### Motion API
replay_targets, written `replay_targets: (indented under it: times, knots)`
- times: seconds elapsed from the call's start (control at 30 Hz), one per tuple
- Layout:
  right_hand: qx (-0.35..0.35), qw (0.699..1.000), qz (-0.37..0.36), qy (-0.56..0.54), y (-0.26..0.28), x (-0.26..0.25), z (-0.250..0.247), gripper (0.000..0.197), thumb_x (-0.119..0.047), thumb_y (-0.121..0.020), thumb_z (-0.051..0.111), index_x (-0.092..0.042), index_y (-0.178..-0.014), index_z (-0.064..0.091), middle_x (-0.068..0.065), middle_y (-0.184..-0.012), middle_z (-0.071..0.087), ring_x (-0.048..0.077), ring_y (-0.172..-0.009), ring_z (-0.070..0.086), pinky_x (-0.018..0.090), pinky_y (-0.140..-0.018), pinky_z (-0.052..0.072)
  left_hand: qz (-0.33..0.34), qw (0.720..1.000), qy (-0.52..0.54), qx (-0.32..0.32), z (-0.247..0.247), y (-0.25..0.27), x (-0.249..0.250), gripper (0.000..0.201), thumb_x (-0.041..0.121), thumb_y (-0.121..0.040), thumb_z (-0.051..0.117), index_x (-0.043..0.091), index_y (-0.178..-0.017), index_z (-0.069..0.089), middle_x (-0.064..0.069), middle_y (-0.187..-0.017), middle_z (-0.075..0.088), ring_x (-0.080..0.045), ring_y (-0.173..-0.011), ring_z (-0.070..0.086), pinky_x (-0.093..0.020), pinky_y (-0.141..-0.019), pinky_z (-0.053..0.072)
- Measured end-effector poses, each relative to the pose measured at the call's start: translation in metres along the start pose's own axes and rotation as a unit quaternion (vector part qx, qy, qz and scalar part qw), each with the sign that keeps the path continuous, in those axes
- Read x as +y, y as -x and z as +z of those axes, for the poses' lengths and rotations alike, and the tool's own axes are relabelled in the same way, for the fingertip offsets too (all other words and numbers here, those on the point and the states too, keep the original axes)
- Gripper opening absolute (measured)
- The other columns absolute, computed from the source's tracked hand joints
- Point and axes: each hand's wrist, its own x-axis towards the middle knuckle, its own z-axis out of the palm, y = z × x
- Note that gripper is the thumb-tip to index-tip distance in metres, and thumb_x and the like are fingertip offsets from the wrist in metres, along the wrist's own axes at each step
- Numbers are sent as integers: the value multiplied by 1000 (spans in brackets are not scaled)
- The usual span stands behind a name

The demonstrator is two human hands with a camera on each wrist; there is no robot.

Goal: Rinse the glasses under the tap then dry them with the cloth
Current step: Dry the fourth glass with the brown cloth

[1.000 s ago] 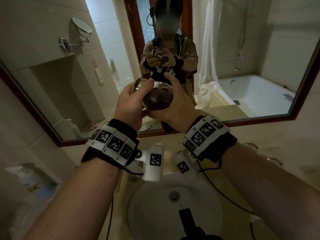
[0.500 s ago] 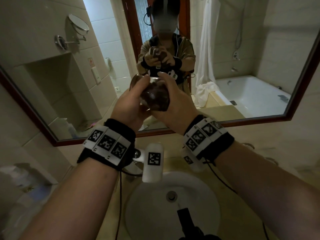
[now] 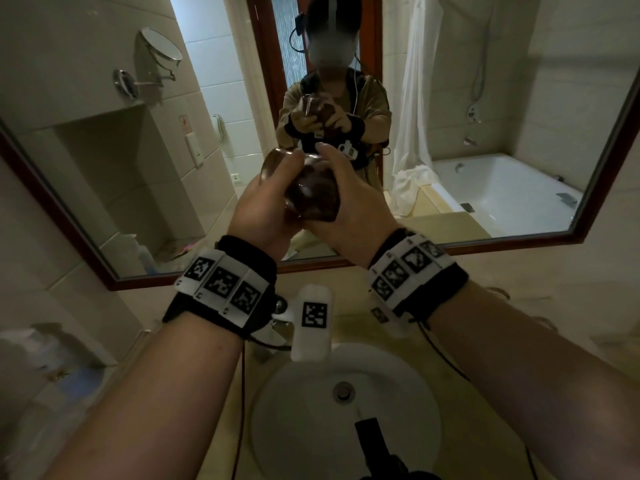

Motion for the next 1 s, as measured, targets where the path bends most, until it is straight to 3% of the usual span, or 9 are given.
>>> replay_targets:
  times: [0.07, 0.2, 0.23, 0.4, 0.5, 0.6, 0.73, 0.9, 1.0]
  knots:
    - [-9, 989, 74, -125, -3, 1, 0, 84, -20, -71, 81, -17, -140, 32, -4, -117, 57, 10, -100, 58, 16, -86, 46, 41, 999, -33, 6, -4, -2, -1, 46, 29, -85, 70, 2, -119, 57, -17, -110, 69, -31, -98, 69, -40, -75, 57]
    - [-178, 801, 233, -521, -11, 10, -11, 63, -8, -76, 71, -5, -133, 44, 15, -107, 57, 25, -86, 61, 35, -63, 54, 44, 998, -30, -35, -10, -1, -2, 73, 32, -80, 74, -2, -135, 42, -29, -128, 55, -43, -113, 60, -44, -79, 53]
    - [-185, 797, 238, -524, -11, 11, -13, 62, -8, -76, 71, -5, -132, 44, 16, -107, 58, 25, -84, 62, 36, -62, 54, 42, 998, -23, -43, -11, -2, -2, 72, 31, -81, 73, -2, -136, 40, -31, -129, 53, -44, -114, 58, -44, -79, 53]
    - [-22, 995, 45, -83, -6, 1, -10, 80, -20, -71, 79, -19, -138, 36, -5, -118, 58, 12, -104, 59, 25, -93, 48, -8, 1000, -2, 10, -3, 4, 3, 45, 43, -89, 62, 12, -121, 61, -14, -118, 67, -29, -106, 67, -41, -82, 57]
    - [-14, 1000, -14, 5, -3, 1, -6, 84, -25, -73, 77, -20, -142, 30, 3, -126, 58, 20, -110, 59, 33, -97, 47, -29, 1000, -3, -1, 1, 3, 3, 36, 37, -93, 60, 11, -118, 62, -13, -114, 69, -27, -102, 69, -40, -82, 58]
    - [-24, 979, 97, -175, -5, 2, -6, 76, -15, -68, 82, -16, -132, 40, -13, -107, 57, -5, -91, 59, 12, -82, 48, 6, 999, -52, 6, -2, -1, 2, 47, 33, -84, 69, 7, -122, 59, -15, -112, 69, -29, -101, 68, -38, -76, 57]
    - [-152, 828, 239, -483, -10, 15, -13, 69, -11, -68, 80, -5, -128, 45, 16, -113, 58, 25, -89, 64, 34, -61, 55, 25, 996, -78, -37, -6, -1, -1, 72, 39, -79, 73, 0, -132, 46, -23, -126, 60, -36, -111, 63, -40, -77, 54]
    - [-19, 995, 57, -85, -2, 7, -11, 77, -23, -73, 79, -20, -137, 36, -3, -119, 58, 10, -104, 58, 20, -90, 47, -20, 999, -35, -6, 2, 0, 0, 58, 47, -88, 63, 8, -130, 54, -18, -126, 63, -32, -113, 64, -48, -94, 52]
    - [-44, 999, -6, 31, -3, 8, -12, 82, -31, -76, 75, -22, -143, 29, 3, -131, 55, 20, -114, 57, 28, -98, 42, -67, 997, -31, 0, 3, 0, -2, 43, 45, -92, 58, 12, -119, 62, -12, -114, 70, -27, -106, 68, -44, -93, 54]
